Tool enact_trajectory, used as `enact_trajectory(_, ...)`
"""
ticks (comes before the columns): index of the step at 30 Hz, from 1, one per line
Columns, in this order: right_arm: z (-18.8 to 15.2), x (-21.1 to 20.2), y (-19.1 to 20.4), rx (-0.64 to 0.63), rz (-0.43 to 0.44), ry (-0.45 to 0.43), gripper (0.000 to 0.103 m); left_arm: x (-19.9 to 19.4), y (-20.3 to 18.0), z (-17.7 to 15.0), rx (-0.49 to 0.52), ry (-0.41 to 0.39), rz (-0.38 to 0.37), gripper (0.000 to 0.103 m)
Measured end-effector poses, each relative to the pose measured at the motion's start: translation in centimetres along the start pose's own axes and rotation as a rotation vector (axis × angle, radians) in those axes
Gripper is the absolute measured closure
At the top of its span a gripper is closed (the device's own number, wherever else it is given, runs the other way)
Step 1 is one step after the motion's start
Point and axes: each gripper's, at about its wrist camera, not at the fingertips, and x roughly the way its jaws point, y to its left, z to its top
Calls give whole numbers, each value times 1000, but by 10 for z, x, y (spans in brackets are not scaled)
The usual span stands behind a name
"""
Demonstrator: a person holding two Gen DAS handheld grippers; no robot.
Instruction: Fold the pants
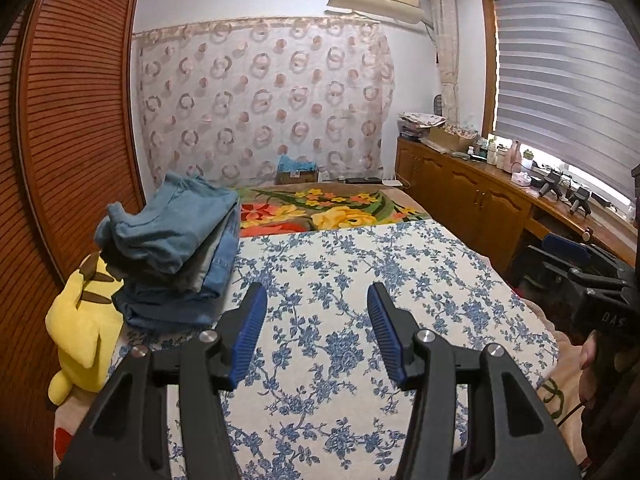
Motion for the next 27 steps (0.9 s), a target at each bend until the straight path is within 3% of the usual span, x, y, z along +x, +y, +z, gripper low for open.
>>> enact_trajectory(14, 13, -23, -2, -2, -43, -62, 14, -19, 1, 17, -13, -44, 5, 50)
enact_trajectory(27, 12, -21, -1, -9, -54, -62, 14, -20, 2, 17, -15, -46, 6, 49)
